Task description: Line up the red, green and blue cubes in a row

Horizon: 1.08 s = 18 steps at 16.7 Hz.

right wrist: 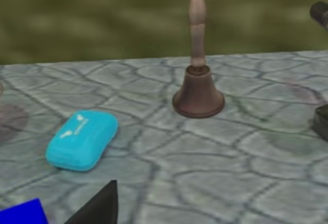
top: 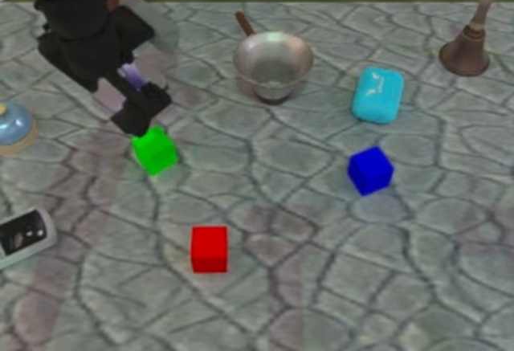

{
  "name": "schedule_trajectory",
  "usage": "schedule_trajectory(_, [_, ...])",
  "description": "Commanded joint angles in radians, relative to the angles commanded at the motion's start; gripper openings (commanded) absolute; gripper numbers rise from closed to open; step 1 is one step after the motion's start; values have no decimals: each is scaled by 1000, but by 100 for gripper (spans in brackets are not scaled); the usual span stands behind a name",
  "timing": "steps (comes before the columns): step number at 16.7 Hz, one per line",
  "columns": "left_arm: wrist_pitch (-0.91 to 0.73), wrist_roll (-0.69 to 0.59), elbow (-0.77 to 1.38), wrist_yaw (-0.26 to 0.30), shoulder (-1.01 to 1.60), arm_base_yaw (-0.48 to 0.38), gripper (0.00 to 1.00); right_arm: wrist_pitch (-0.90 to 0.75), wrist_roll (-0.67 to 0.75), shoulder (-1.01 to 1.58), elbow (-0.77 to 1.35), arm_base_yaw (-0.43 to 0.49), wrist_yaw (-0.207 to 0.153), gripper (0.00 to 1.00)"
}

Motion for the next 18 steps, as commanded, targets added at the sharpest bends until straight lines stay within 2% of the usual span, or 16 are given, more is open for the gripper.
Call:
schedule_trajectory(3, [-77, 42, 150, -1, 151, -20, 100, 128, -51, -169, -164, -58, -47, 100])
schedule_trajectory(6, [-118, 66, 233, -2, 234, -31, 100, 204, -78, -255, -253, -90, -78, 100])
schedule_trajectory(13, [-120, 70, 241, -2, 248, -28, 100, 214, -81, -266, -266, -94, -82, 100])
schedule_trajectory(18, [36, 71, 134, -1, 289, -31, 100, 214, -81, -266, -266, -94, -82, 100])
